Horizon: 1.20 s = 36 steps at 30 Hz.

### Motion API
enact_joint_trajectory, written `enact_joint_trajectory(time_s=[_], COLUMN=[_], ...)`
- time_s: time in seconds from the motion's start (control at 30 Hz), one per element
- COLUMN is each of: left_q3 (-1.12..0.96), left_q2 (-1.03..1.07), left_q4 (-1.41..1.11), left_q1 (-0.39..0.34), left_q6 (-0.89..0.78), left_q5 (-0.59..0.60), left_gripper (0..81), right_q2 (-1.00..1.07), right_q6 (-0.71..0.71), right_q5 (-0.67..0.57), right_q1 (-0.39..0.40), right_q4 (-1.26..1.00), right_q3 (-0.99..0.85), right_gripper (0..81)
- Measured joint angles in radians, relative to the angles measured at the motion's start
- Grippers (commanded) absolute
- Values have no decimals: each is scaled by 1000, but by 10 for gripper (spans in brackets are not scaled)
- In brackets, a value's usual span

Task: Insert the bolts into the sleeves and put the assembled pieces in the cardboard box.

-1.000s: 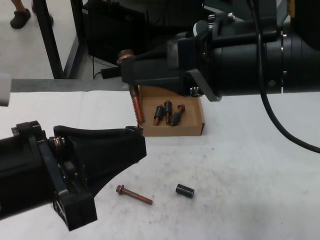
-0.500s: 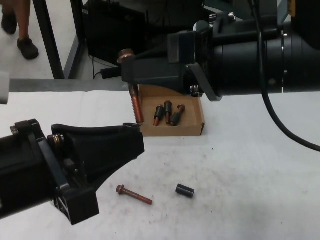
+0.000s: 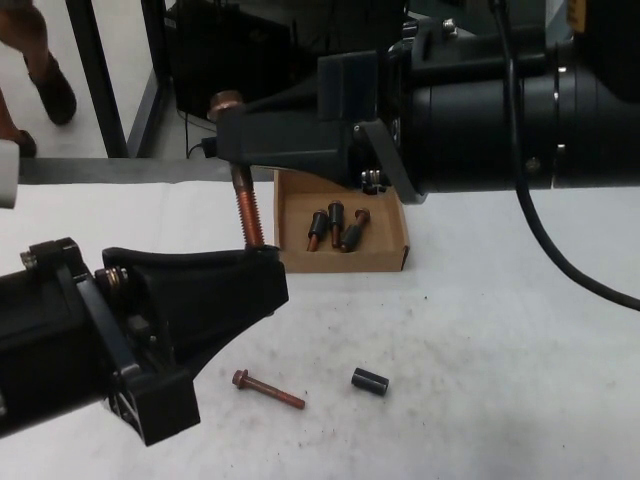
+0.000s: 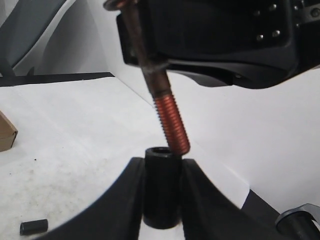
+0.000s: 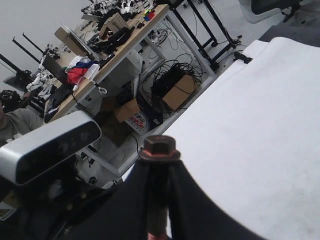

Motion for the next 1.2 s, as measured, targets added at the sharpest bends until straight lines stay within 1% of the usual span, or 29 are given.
enact_joint_trajectory(time_s=[0.27,0.43,0.87,1.2], left_q3=[5,5,5,7], left_q2=[0,0,0,0], left_q4=[-39,-45,-53,-45], left_q1=[0,0,0,-2], left_q6=[-27,-38,-40,-40], left_q5=[-17,-16,-20,-71], left_gripper=[8,8,8,8], right_q2=[0,0,0,0], right_q6=[2,-20,-42,-45], right_q5=[14,39,39,91], right_q1=[0,0,-5,5], right_q4=[-18,-16,8,42], right_q3=[-2,-2,0,-2], right_gripper=[2,2,2,2])
